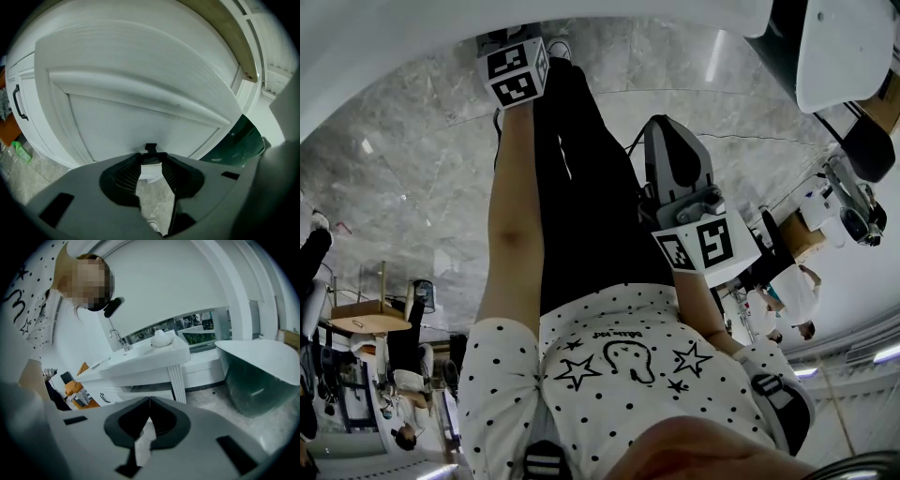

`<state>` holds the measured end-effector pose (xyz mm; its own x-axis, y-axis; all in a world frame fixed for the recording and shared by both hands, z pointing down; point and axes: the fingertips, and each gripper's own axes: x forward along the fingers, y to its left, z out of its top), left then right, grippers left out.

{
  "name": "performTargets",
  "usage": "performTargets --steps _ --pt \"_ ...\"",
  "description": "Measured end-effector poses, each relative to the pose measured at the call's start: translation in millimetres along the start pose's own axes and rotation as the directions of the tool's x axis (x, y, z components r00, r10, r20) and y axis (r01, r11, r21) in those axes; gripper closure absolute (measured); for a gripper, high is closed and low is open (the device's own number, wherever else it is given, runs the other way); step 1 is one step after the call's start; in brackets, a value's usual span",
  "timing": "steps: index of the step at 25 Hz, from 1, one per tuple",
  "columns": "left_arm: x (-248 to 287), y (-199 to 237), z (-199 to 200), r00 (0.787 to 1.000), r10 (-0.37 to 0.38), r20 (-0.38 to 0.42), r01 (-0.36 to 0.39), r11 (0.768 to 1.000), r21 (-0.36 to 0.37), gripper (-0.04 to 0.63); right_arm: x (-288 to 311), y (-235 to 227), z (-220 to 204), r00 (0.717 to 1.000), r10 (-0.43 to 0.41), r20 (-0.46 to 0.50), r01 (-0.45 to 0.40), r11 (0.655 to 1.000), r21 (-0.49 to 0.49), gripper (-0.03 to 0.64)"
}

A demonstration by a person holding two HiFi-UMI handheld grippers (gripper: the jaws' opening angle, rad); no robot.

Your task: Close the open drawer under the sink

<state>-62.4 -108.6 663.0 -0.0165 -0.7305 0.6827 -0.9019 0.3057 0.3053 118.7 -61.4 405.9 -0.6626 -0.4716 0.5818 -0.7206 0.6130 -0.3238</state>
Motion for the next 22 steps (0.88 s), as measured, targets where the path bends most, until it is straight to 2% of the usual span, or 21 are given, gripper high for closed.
performTargets --steps 22 --pt "7.1 3.5 9.5 1.0 0.012 0.02 -0.011 1.0 -0.024 0.459 0.5 1.6 -5.9 1.0 0.003 -0.011 -0.003 1.0 0.0 0.603"
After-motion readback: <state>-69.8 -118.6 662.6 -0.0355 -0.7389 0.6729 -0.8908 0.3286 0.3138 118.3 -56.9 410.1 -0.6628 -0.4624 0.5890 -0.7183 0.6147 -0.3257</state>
